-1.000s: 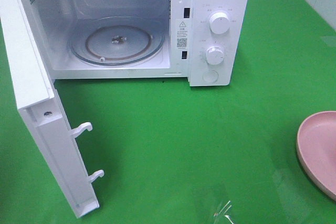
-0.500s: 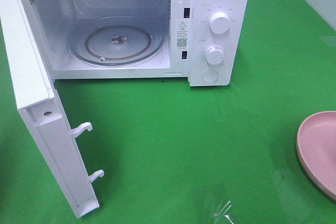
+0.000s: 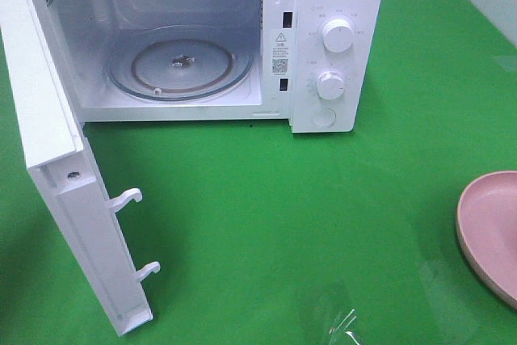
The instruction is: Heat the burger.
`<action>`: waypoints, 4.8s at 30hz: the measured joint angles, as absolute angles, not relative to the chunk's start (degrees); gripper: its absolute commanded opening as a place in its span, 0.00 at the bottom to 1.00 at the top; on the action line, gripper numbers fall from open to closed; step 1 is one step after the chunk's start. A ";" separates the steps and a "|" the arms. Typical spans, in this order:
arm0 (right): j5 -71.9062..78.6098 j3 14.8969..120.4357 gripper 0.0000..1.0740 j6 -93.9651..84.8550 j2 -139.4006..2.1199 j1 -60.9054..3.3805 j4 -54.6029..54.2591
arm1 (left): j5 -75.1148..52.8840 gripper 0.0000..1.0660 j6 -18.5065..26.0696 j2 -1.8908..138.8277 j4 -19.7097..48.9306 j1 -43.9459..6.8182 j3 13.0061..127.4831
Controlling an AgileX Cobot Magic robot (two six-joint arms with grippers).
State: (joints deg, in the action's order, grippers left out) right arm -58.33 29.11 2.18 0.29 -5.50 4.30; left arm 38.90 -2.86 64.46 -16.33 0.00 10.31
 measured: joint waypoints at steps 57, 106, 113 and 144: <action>-58.33 29.11 0.70 2.18 0.29 -5.50 4.30 | 45.89 0.00 -2.86 95.68 -11.63 -23.84 29.16; -58.33 29.05 0.70 2.18 0.29 -5.50 4.30 | 31.57 0.01 -2.75 114.13 -8.88 -32.66 61.54; -58.33 29.05 0.70 2.18 0.29 -5.50 4.30 | 12.95 0.20 -2.92 110.24 -3.15 -33.80 62.57; -58.33 29.05 0.70 2.18 0.29 -5.50 4.30 | -54.83 0.97 -2.69 89.73 5.79 -40.68 62.85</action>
